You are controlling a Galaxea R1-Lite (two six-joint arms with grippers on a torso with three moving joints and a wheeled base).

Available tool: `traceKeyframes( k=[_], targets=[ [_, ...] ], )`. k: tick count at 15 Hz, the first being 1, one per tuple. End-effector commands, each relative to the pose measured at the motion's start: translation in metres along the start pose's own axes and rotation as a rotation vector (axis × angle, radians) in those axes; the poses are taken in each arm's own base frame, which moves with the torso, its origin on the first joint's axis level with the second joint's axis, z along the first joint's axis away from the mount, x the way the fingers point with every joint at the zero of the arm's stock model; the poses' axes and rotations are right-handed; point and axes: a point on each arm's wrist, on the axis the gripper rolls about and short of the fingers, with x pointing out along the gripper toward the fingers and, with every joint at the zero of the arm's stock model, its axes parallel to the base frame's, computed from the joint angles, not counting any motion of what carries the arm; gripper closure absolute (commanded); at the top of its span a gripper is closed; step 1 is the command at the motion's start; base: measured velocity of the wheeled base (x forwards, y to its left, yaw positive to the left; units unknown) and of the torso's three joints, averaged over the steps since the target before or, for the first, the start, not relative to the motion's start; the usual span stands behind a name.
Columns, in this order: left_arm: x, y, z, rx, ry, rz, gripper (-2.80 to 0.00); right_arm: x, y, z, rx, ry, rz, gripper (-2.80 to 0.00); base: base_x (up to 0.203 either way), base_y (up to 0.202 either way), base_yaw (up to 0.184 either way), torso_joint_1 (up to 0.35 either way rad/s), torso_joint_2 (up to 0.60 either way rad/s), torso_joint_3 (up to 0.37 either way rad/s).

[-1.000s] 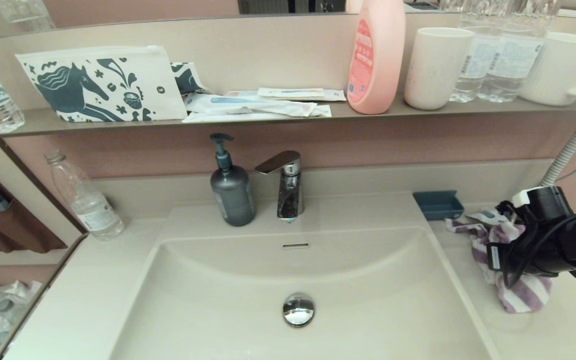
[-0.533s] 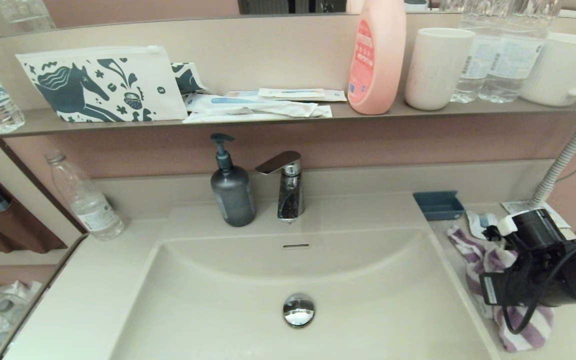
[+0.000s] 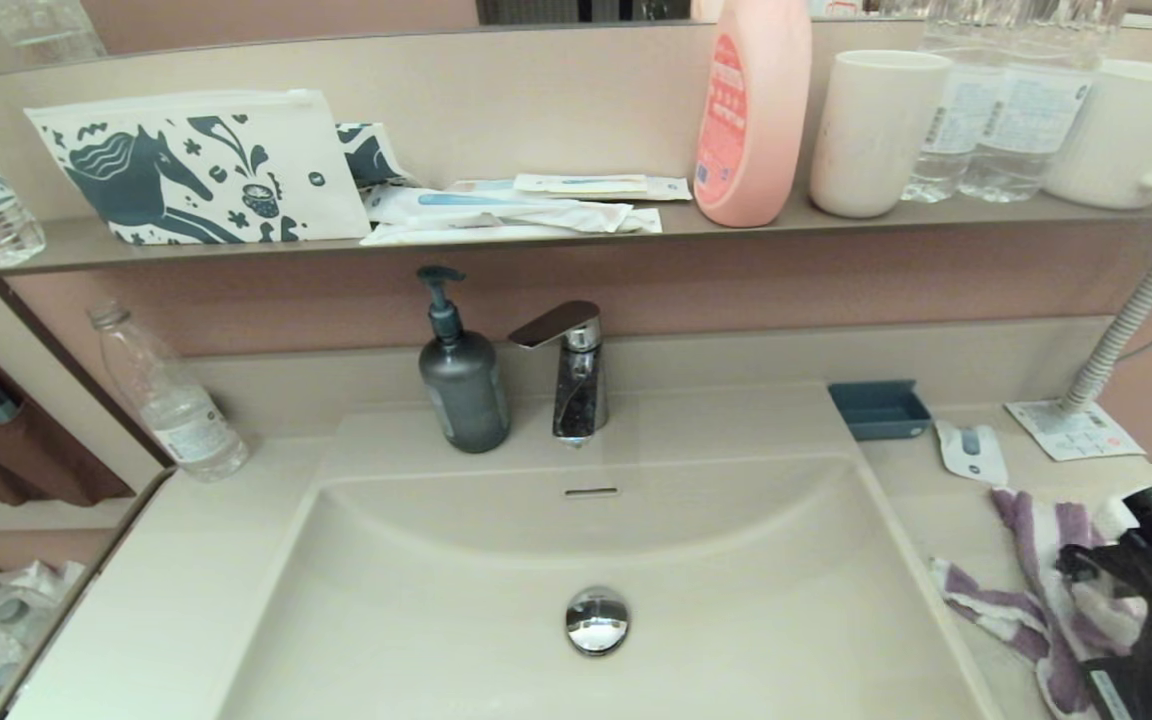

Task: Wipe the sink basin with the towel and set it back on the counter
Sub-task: Wipe the sink

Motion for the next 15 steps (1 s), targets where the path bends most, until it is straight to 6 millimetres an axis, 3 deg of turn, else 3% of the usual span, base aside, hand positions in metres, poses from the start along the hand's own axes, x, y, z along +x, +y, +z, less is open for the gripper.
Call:
traceKeyframes(
  k=[1,7,11,15],
  targets=[
    [0.000,0.000,0.000,0.000,0.001,0.000,0.00,-0.007,-0.020,-0.004,0.054,-0.041,-0.033,0.00,0.000,0.000,0.000,0.000,0.00,0.000],
    [0.000,0.000,0.000,0.000,0.001,0.000,0.00,0.017,-0.093,-0.002,0.126,-0.037,-0.158,0.00,0.000,0.000,0.000,0.000,0.00,0.000],
    [0.000,0.000,0.000,0.000,0.001,0.000,0.00,0.043,-0.119,0.022,0.163,-0.064,-0.188,0.00,0.000,0.000,0.000,0.000,0.00,0.000],
    [0.000,0.000,0.000,0.000,0.001,0.000,0.00,0.048,-0.136,0.056,0.303,-0.174,-0.116,0.00,0.000,0.000,0.000,0.000,0.00,0.000]
  ],
)
